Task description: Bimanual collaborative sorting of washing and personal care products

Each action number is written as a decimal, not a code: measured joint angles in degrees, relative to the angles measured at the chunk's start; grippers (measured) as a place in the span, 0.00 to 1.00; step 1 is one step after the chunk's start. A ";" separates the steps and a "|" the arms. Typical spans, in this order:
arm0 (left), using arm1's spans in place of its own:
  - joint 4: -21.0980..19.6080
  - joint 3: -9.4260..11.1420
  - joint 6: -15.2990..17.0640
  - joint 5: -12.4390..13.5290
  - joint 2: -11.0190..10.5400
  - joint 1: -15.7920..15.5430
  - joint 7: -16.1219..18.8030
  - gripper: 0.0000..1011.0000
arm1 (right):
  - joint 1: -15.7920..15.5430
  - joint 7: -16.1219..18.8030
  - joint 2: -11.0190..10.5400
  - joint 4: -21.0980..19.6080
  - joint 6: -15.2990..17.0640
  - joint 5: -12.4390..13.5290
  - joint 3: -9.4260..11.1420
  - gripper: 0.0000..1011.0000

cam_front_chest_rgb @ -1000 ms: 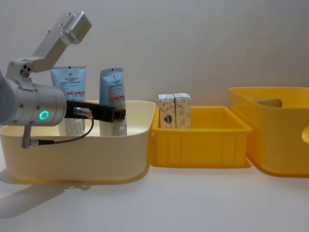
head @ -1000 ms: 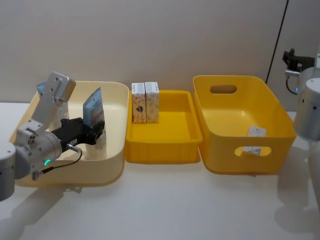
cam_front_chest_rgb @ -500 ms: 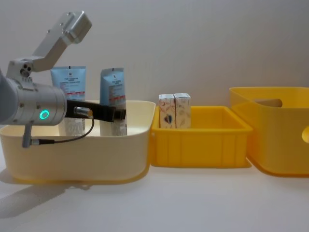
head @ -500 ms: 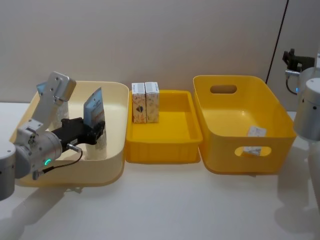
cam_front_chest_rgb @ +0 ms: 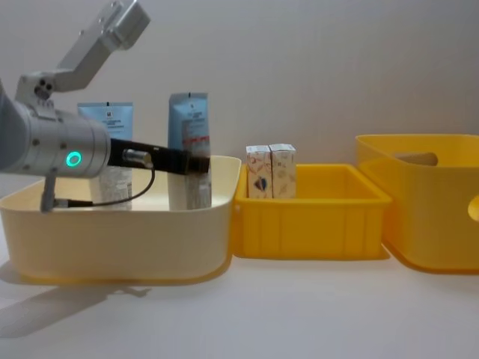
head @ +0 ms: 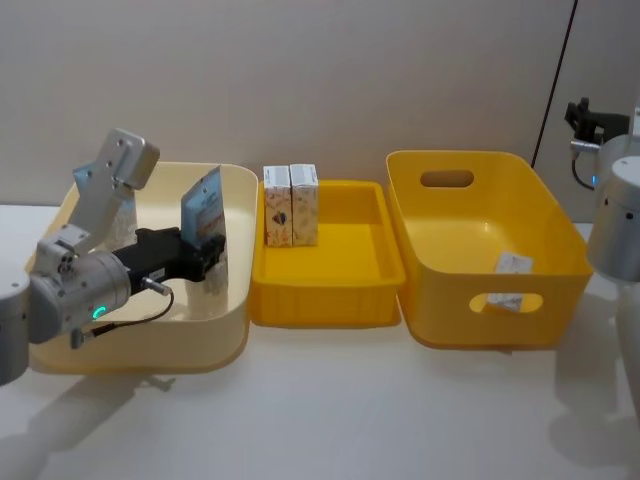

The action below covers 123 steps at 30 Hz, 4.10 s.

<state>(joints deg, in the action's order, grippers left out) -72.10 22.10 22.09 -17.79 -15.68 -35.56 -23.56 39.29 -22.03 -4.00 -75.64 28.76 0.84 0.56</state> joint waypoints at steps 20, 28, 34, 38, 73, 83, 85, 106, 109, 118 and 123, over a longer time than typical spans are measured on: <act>-5.42 1.11 3.97 0.59 -2.18 -1.83 0.65 0.30 | 0.00 0.00 0.00 0.00 0.00 0.00 0.00 0.99; -8.28 2.06 5.53 3.34 -3.78 -3.06 2.34 0.31 | 0.00 0.00 0.00 0.00 0.00 0.00 0.01 0.99; -9.86 2.24 4.94 4.90 -4.45 -3.97 3.26 0.30 | 0.43 0.51 -0.12 0.40 -0.51 -0.14 -0.18 0.99; -10.25 2.05 3.12 5.39 -4.51 -4.72 3.38 0.30 | 0.73 1.75 -0.43 0.59 -1.23 -0.21 -0.79 0.99; -0.15 -0.49 -17.47 -1.42 0.82 -12.79 -5.12 0.30 | -1.47 23.21 -4.58 -5.16 -2.83 3.33 -7.17 0.99; -0.37 -0.25 -18.11 -2.61 0.96 -12.55 -5.41 0.31 | -2.36 25.92 -4.18 -6.25 -5.71 3.70 -7.96 0.99; -0.59 -0.23 -18.11 -2.78 0.93 -12.36 -5.35 0.30 | -2.47 26.66 -4.20 -6.52 -5.90 3.86 -8.19 0.99; -3.96 -0.31 -17.22 -4.74 -0.26 -9.39 -3.77 0.31 | -2.72 38.31 -7.18 -7.60 -8.52 5.24 -13.58 0.99; -4.40 -0.31 -16.96 -4.94 -0.51 -9.12 -3.54 0.30 | -2.38 40.52 -7.95 -7.24 -9.16 5.27 -14.80 0.99; -5.48 -0.26 -16.25 -5.43 -1.16 -8.42 -2.82 0.30 | -0.76 47.42 -10.33 -5.59 -11.46 5.24 -18.89 0.99; -5.76 -0.11 -15.99 -5.72 -1.36 -8.23 -2.50 0.30 | 0.30 50.68 -11.45 -4.61 -12.87 5.24 -20.66 0.99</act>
<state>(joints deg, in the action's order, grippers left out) -77.86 21.99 6.10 -23.51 -17.03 -43.80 -26.06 39.59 28.65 -15.45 -80.25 15.89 6.08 -20.10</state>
